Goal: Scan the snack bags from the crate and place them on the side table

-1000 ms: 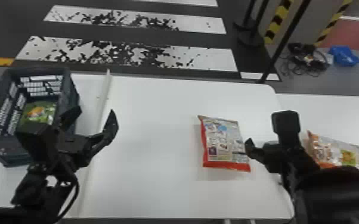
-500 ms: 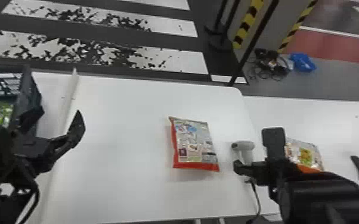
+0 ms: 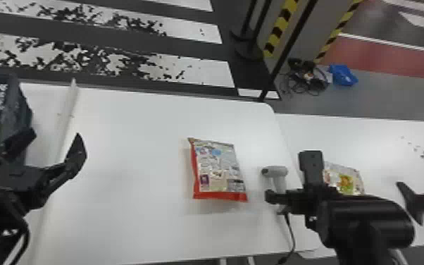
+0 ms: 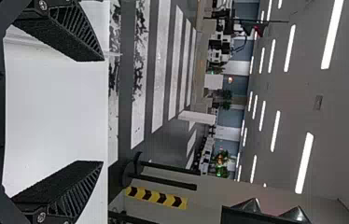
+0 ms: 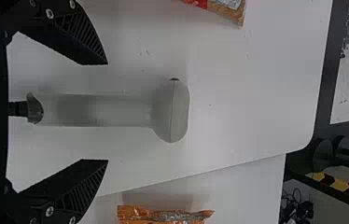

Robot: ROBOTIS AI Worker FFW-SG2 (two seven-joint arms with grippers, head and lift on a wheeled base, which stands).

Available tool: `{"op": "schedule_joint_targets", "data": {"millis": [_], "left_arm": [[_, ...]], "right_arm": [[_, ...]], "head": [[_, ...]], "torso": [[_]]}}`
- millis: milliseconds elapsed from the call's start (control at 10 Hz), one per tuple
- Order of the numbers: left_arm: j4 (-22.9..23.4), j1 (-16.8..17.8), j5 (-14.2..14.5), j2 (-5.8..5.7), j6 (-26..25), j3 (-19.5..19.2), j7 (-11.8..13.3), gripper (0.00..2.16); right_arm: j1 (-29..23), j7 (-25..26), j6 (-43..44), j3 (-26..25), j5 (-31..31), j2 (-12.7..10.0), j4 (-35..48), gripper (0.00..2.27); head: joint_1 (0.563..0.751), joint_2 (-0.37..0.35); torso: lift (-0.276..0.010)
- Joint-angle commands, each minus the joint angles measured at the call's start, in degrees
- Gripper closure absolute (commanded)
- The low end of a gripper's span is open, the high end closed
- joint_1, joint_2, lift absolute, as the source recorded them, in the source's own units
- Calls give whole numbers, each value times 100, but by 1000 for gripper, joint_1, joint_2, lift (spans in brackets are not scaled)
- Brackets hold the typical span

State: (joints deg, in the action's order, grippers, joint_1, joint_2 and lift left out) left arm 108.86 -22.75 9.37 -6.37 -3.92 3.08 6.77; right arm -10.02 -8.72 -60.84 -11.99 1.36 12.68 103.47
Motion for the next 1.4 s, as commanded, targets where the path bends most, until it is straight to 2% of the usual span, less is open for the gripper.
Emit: {"op": "schedule_joint_targets", "data": {"millis": [0,100,200,300,400,800,1300], "left_arm": [[-23,-1,4,-5,9,0,0,87],[-31,-1,4,-5,9,0,0,87],[-40,-10,4,-13,9,0,0,87],[-40,-19,12,-13,9,-9,0,87],[-40,-19,12,-13,9,-9,0,87],[-49,-37,21,-13,44,-9,0,87],[-49,-37,21,-5,44,-44,0,87]], "right_arm": [[247,-113,59,21,5,94,-336,225],[378,-289,59,30,31,147,-503,448],[458,-438,41,39,101,182,-626,930],[501,-500,-12,65,110,182,-688,1649],[493,-500,-29,83,101,182,-688,2229],[422,-473,129,-23,-13,147,-538,2253],[-334,-456,-451,-14,-531,-64,1211,2253]], "head": [[695,-286],[695,-285],[695,-284],[695,-283],[695,-283],[695,-281],[695,-243]], "torso": [[-50],[-50],[-50],[-50],[-50],[-50],[-50]]}}
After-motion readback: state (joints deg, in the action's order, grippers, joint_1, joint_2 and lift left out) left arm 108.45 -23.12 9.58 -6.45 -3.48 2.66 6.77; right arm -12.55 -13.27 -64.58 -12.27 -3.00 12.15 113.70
